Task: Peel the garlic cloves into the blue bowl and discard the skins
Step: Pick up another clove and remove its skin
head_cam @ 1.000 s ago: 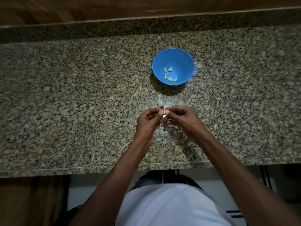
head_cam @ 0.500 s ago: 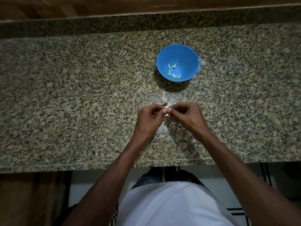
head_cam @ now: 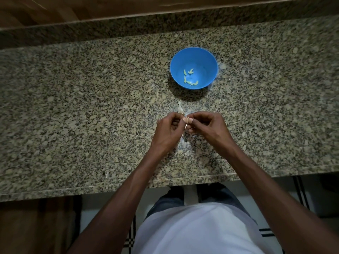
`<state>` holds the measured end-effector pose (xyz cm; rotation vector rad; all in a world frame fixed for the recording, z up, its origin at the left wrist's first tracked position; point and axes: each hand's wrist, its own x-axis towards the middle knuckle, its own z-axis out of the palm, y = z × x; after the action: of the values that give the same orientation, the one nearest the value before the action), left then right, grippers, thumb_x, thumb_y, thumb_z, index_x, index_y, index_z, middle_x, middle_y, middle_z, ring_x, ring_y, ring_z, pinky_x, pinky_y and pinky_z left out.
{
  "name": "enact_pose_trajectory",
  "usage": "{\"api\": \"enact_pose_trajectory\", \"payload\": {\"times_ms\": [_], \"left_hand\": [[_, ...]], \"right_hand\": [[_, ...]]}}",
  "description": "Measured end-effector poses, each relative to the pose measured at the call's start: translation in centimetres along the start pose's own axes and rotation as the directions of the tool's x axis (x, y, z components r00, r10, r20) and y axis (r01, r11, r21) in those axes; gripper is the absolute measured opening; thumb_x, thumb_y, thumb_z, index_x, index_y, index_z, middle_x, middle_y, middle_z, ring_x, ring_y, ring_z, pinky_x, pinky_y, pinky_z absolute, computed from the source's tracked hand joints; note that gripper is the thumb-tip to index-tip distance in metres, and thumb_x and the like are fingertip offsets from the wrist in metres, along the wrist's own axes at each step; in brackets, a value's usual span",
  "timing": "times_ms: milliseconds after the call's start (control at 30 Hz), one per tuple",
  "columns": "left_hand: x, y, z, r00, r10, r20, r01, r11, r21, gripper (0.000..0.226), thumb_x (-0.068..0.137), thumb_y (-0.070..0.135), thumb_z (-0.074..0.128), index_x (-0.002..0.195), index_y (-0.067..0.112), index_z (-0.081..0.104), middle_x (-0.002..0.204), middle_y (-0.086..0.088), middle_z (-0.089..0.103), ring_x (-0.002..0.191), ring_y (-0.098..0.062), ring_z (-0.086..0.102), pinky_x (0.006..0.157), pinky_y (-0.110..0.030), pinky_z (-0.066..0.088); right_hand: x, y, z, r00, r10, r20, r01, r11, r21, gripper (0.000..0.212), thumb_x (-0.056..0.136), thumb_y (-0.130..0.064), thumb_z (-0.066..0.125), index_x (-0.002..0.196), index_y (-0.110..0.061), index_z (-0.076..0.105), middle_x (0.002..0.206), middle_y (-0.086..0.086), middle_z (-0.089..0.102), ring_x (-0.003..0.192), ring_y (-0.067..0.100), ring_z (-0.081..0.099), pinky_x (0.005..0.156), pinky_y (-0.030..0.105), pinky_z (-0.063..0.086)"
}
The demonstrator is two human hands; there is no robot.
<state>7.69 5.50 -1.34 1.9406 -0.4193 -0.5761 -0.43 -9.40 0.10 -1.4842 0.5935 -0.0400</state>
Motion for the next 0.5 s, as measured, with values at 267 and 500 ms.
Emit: {"api": "enact_pose_trajectory", "payload": {"times_ms": [267,500], "left_hand": [[0.3,0.3,0.9,0.993,-0.120,0.016,0.121,0.988,-0.092,0.025,0.103,0.037,0.062,0.108,0.013,0.067,0.095,-0.001,0.075,0.089,-0.013,0.072,0.077,-0.029,0.059],[0.4,1.4,2.3,0.986,-0.156,-0.058,0.157,0.987,0.020,0.022,0.105,0.035,0.057,0.108,0.013,0.061,0.097,-0.002,0.072,0.086,-0.012,0.070,0.064,-0.015,0.051]], "right_hand": [[0.7,-0.2,-1.1,0.997,0.008,0.071,-0.010,0.999,0.034,0.020,0.095,-0.014,0.076,0.112,-0.003,0.078,0.097,0.013,0.080,0.092,0.027,0.077,0.086,0.035,0.063],[1.6,0.1,-2.1,0.994,0.028,0.110,-0.035,0.997,0.067,0.020,0.095,-0.013,0.076,0.111,-0.002,0.078,0.096,0.016,0.079,0.088,0.027,0.076,0.082,0.032,0.063]]}}
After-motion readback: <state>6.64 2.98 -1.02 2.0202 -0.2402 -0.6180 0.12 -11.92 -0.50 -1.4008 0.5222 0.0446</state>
